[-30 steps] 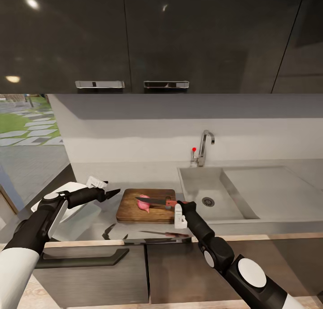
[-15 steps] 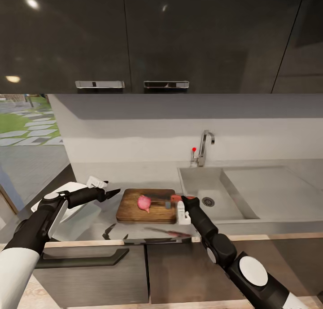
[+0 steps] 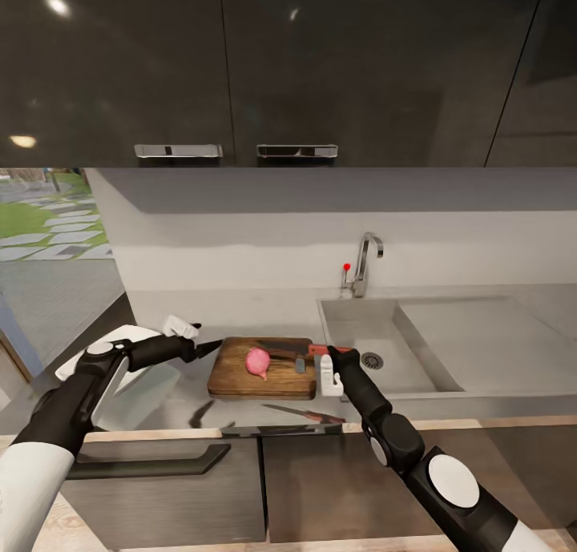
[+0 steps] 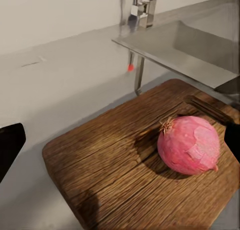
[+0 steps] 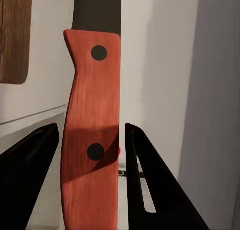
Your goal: In the kitchen, take the Vidalia onion out of the sink, dice it on the chopping board with the paring knife, put the diced onion into the bowl on the countertop, then place both the paring knife and the chopping board into the sink.
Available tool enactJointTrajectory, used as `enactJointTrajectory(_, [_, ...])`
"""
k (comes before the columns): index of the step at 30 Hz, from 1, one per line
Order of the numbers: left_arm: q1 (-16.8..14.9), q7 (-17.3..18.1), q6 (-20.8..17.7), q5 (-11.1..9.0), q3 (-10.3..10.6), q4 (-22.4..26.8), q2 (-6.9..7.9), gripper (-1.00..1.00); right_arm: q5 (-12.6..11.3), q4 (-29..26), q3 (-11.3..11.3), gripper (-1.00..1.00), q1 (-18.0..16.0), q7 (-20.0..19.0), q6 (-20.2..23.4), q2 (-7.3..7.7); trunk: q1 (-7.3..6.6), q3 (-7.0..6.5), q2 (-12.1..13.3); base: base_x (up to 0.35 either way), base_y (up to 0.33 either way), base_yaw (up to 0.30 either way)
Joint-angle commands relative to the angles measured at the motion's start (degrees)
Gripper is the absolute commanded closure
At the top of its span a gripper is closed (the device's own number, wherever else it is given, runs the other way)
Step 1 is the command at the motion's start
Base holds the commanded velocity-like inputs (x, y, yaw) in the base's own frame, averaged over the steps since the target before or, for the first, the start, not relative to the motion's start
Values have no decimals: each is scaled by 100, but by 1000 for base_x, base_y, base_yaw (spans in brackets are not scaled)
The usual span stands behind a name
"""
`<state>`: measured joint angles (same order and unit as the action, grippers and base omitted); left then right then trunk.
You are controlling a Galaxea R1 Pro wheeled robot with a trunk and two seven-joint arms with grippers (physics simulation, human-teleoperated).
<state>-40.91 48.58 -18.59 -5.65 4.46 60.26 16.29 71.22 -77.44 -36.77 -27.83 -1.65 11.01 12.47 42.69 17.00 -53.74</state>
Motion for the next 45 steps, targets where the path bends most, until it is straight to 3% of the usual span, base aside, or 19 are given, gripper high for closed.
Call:
enactJointTrajectory(1, [-5,-1,-57,-59,40,3,6,-100,59,-11,-17,100,-10,-20,49,3,1,8,-6,0,0,0])
enactJointTrajectory(5, [-5,10,-57,-59,142,11,6,-100,59,-8,2,100,-36,-20,53,-8,1,8,-6,0,0,0])
enactJointTrajectory(29, [-4,11,-57,-59,143,12,20,-100,60,16,12,100,-239,-29,59,-177,1,8,-6,0,0,0])
enactJointTrajectory(35, [-5,11,-57,-59,145,12,16,-100,62,64,12,100,-248,-30,59,-278,1,8,-6,0,0,0])
enactJointTrajectory(45, [-2,19,-65,-59,143,13,18,-100,68,173,5,100,-249,-36,68,-612,1,8,-6,0,0,0])
